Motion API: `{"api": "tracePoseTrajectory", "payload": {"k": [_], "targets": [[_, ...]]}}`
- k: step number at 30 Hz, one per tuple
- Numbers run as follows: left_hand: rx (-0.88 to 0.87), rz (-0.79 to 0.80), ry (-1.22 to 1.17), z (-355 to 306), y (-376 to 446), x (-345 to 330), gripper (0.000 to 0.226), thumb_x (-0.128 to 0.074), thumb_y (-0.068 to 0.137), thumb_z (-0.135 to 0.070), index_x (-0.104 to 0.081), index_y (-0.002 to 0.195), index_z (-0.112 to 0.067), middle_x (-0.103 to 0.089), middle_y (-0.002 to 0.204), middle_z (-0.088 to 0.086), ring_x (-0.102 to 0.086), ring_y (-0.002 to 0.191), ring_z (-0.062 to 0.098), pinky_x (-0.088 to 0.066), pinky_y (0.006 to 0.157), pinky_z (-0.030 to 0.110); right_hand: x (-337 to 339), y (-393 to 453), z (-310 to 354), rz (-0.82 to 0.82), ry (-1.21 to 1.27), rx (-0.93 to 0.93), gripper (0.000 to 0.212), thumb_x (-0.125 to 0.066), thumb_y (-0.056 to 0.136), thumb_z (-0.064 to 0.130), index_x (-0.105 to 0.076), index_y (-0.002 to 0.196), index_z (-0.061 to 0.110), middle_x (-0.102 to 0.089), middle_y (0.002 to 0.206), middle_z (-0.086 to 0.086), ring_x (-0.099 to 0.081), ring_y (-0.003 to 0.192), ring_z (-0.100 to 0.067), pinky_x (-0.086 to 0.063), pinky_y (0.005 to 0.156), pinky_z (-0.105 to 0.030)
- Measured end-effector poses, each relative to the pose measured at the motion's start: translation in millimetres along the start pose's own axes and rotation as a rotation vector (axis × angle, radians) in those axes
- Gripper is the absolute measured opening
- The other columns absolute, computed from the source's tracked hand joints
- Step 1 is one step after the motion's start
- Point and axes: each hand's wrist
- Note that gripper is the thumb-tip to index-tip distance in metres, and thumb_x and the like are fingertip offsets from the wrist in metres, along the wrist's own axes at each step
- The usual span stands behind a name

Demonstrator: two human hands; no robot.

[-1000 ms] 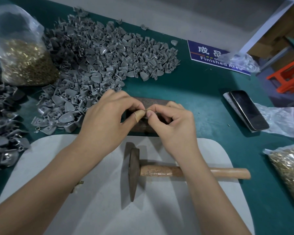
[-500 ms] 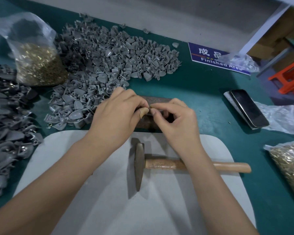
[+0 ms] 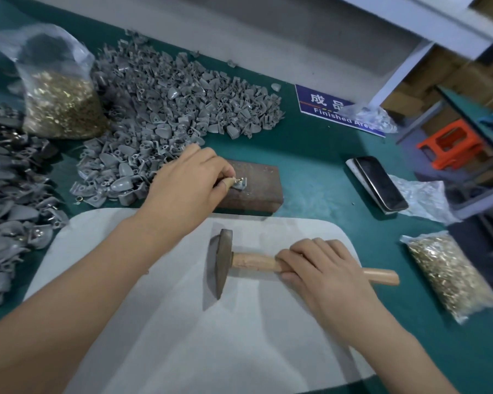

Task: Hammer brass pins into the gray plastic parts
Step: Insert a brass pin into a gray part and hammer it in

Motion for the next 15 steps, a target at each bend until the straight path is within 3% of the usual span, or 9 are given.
{"api": "tracePoseTrajectory", "payload": {"k": [2,4,7,10,15], "targets": [[0.042,0.013,-0.07,1,0,0,0.013,-0.06,0.098,-0.037,-0.068,0.106,-0.031,-0.055,0.099,-0.015,-0.044,0.104,0.009,-0.037,0.076,0.031,16,-1,-9,-0.014,-0.086,0.01,0.029,-0.048,0.102,0.031,-0.073,0.105,0.018,-0.066,0.096,0.001,-0.065,0.074,-0.024,-0.05,0.062,-0.039],[0.09,0.023,-0.172,0,0,0,0.009,-0.062,0.097,-0.036,-0.068,0.104,-0.033,-0.055,0.098,-0.016,-0.043,0.102,0.007,-0.043,0.081,0.034,32,-2,-18,-0.02,-0.047,-0.123,0.032,-0.041,0.102,0.037,-0.07,0.106,0.023,-0.067,0.088,0.009,-0.067,0.066,-0.023,-0.051,0.052,-0.037],[0.138,0.024,-0.273,-3,0,0,0.009,-0.064,0.097,-0.033,-0.069,0.104,-0.031,-0.049,0.092,-0.014,-0.041,0.097,0.007,-0.041,0.08,0.033,43,2,-25,0.067,0.312,-0.424,0.035,-0.028,0.105,0.053,-0.06,0.1,0.039,-0.058,0.07,0.01,-0.058,0.059,-0.017,-0.049,0.055,-0.041],[0.153,0.003,-0.244,-3,-2,0,0.011,-0.063,0.097,-0.033,-0.071,0.104,-0.03,-0.043,0.084,-0.014,-0.038,0.091,0.005,-0.032,0.071,0.029,46,22,-16,0.09,0.627,-0.539,0.038,-0.042,0.098,0.068,-0.065,0.106,0.039,-0.051,0.067,0.004,-0.046,0.057,-0.01,-0.042,0.056,-0.035],[0.148,-0.009,-0.187,-1,-2,0,0.009,-0.064,0.097,-0.037,-0.072,0.1,-0.035,-0.042,0.079,-0.017,-0.038,0.089,0.006,-0.037,0.073,0.033,31,42,9,0.043,0.414,-0.662,0.018,-0.044,0.102,0.057,-0.06,0.109,0.053,-0.061,0.075,0.013,-0.057,0.072,-0.015,-0.051,0.07,-0.038]]}}
Point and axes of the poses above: each hand's wrist, its own y-axis towards the middle knuckle, its own x-axis out of the back of the hand, z = x × y
